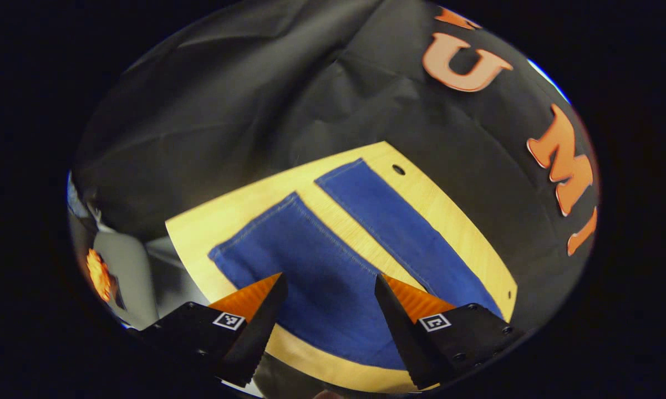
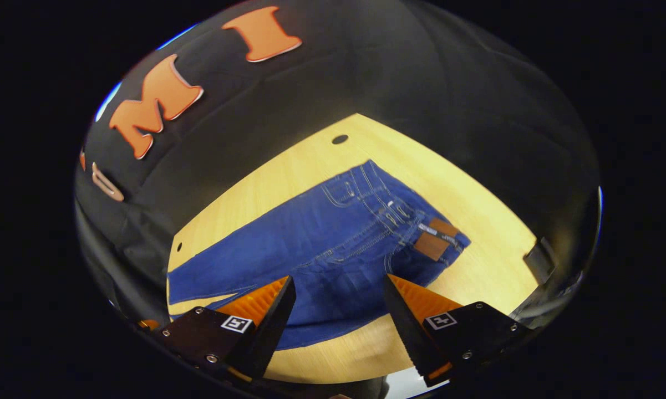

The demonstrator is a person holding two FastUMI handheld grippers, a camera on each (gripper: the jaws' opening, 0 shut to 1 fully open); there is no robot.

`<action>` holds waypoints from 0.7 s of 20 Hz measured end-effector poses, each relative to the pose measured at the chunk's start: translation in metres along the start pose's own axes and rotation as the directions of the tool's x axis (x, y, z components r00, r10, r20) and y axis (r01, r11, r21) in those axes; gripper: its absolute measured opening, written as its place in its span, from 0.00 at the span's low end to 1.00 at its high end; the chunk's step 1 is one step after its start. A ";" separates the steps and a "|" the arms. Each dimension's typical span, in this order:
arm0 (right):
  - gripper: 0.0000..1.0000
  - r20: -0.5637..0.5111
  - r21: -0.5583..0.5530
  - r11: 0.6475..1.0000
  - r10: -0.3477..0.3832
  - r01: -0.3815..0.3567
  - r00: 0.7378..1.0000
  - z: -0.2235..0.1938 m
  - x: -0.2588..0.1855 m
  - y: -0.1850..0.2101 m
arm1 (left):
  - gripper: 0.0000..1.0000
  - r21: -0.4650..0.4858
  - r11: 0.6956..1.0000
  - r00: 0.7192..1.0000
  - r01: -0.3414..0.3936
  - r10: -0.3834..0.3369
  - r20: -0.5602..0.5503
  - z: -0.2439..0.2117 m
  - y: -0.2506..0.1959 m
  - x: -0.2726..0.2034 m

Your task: Grasp the waist and the cuffs of the jeans and fold them to make the two legs overlap; first hold the waist and fold one-third of the jeans toward the cuffs, then hold the cuffs and fold the remaining one-third in the same direction to finish folding.

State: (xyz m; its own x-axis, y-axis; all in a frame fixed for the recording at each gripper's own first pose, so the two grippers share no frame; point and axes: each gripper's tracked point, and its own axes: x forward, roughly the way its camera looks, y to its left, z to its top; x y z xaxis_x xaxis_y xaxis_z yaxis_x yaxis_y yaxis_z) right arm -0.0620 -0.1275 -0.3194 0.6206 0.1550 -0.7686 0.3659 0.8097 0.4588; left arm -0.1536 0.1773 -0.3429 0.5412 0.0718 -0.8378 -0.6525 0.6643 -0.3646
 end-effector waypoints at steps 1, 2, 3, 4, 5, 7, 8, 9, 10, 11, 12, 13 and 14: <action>0.98 -0.019 0.039 0.999 -0.003 0.003 1.000 -0.003 0.005 -0.006 | 0.98 -0.051 0.999 0.999 0.000 -0.002 -0.045 -0.012 0.007 0.010; 0.98 -0.033 0.083 0.997 -0.008 0.011 0.999 -0.006 0.010 -0.012 | 0.98 -0.107 0.994 0.997 -0.010 0.003 -0.072 -0.017 0.014 0.017; 0.98 -0.051 0.129 0.991 -0.007 0.014 0.999 -0.009 0.014 -0.017 | 0.98 -0.165 0.986 0.995 -0.014 -0.002 -0.098 -0.021 0.018 0.023; 0.98 -0.061 0.177 0.984 -0.005 0.016 0.998 -0.010 0.016 -0.023 | 0.98 -0.217 0.976 0.993 -0.016 -0.009 -0.116 -0.026 0.021 0.028; 0.97 -0.079 0.217 0.976 -0.003 0.020 0.997 -0.013 0.021 -0.027 | 0.98 -0.267 0.964 0.991 -0.017 -0.018 -0.129 -0.035 0.024 0.028; 0.98 -0.101 0.265 0.963 -0.013 0.040 0.995 -0.017 0.030 -0.035 | 0.98 -0.349 0.936 0.987 -0.041 -0.015 -0.158 -0.048 0.035 0.036; 0.98 -0.101 0.274 0.961 -0.016 0.044 0.995 -0.018 0.033 -0.039 | 0.98 -0.372 0.927 0.985 -0.046 -0.020 -0.171 -0.049 0.040 0.040; 0.98 -0.106 0.274 0.960 -0.022 0.051 0.994 -0.019 0.035 -0.042 | 0.98 -0.386 0.921 0.985 -0.047 -0.020 -0.169 -0.050 0.046 0.043; 0.98 -0.105 0.274 0.960 -0.030 0.057 0.994 -0.020 0.038 -0.046 | 0.98 -0.390 0.920 0.985 -0.040 -0.029 -0.169 -0.050 0.048 0.048; 0.98 -0.113 0.275 0.959 -0.033 0.064 0.993 -0.020 0.041 -0.048 | 0.98 -0.395 0.917 0.983 -0.051 -0.024 -0.184 -0.049 0.054 0.048; 0.98 -0.118 0.282 0.957 -0.037 0.069 0.992 -0.020 0.044 -0.049 | 1.00 -0.409 0.912 0.984 -0.024 -0.051 -0.170 -0.042 0.051 0.048; 0.98 -0.117 0.287 0.956 -0.034 0.067 0.993 -0.019 0.048 -0.050 | 0.96 -0.425 0.905 0.987 -0.011 -0.059 -0.151 -0.034 0.057 0.054; 0.98 -0.111 0.293 0.953 -0.040 0.071 0.993 -0.018 0.050 -0.053 | 0.95 -0.433 0.901 0.988 0.004 -0.069 -0.135 -0.027 0.059 0.059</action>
State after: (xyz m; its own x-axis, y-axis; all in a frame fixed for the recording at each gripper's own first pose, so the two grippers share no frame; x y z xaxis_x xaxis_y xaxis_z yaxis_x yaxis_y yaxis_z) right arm -0.0627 -0.1524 -0.3905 0.5246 0.1846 -0.8311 0.5965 0.6168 0.5135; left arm -0.1744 0.2005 -0.4244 0.5084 -0.0757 -0.8578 -0.8158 0.2766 -0.5079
